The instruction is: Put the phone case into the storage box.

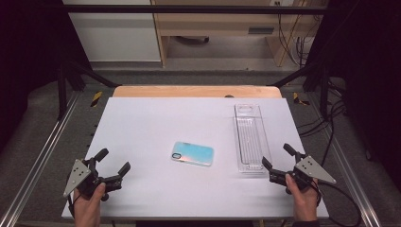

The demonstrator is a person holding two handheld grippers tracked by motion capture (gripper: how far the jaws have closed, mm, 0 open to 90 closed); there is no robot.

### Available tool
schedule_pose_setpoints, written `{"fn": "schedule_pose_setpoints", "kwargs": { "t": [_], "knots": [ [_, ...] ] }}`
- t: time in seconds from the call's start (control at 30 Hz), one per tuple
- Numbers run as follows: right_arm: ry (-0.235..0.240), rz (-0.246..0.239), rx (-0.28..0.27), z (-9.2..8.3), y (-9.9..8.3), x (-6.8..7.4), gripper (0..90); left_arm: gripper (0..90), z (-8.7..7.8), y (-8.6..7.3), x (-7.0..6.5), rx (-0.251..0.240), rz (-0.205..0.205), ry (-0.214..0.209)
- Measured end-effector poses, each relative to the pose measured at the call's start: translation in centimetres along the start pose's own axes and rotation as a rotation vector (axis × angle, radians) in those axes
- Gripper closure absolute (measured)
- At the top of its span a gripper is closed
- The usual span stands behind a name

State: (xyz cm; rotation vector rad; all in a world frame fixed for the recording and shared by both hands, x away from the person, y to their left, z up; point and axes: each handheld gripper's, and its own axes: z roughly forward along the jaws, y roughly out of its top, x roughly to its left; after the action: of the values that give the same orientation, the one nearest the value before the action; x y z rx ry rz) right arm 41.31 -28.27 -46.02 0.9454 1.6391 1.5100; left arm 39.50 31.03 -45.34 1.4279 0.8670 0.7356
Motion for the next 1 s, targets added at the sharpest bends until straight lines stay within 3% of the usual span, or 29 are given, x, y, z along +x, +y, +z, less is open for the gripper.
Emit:
{"fn": "schedule_pose_setpoints", "kwargs": {
  "t": [0.13, 0.37, 0.4, 0.47, 0.67, 0.73, 1.0],
  "knots": [
    [-0.008, -0.006, 0.009, -0.1, -0.2, 0.0, 5.5, 1.0, -0.2, 0.1, -0.7, 0.029, 0.013, 0.028],
    [-0.014, 0.000, -0.006, -0.5, 0.0, 0.2, 4.6, 1.4, -0.4, 0.1, -1.5, 0.048, 0.016, 0.030],
    [-0.015, 0.000, -0.008, -0.6, 0.0, 0.2, 4.5, 1.6, -0.5, 0.1, -1.7, 0.074, 0.023, 0.042],
    [-0.015, -0.001, -0.010, -0.6, 0.0, 0.1, 4.3, 1.8, -0.7, 0.1, -1.9, 0.075, 0.008, 0.047],
    [-0.011, -0.009, 0.005, -0.2, -0.1, 0.3, 3.9, 1.9, -0.9, 0.1, -1.9, 0.071, 0.001, 0.051],
    [-0.007, -0.009, 0.017, -0.2, -0.1, 0.4, 3.9, 3.0, -1.0, 0.1, -1.8, 0.084, 0.001, 0.075],
    [0.005, -0.038, 0.034, 0.4, 0.0, 0.9, 3.8, 5.0, -0.7, 0.8, -2.2, 0.112, 0.021, 0.072]
  ]
}}
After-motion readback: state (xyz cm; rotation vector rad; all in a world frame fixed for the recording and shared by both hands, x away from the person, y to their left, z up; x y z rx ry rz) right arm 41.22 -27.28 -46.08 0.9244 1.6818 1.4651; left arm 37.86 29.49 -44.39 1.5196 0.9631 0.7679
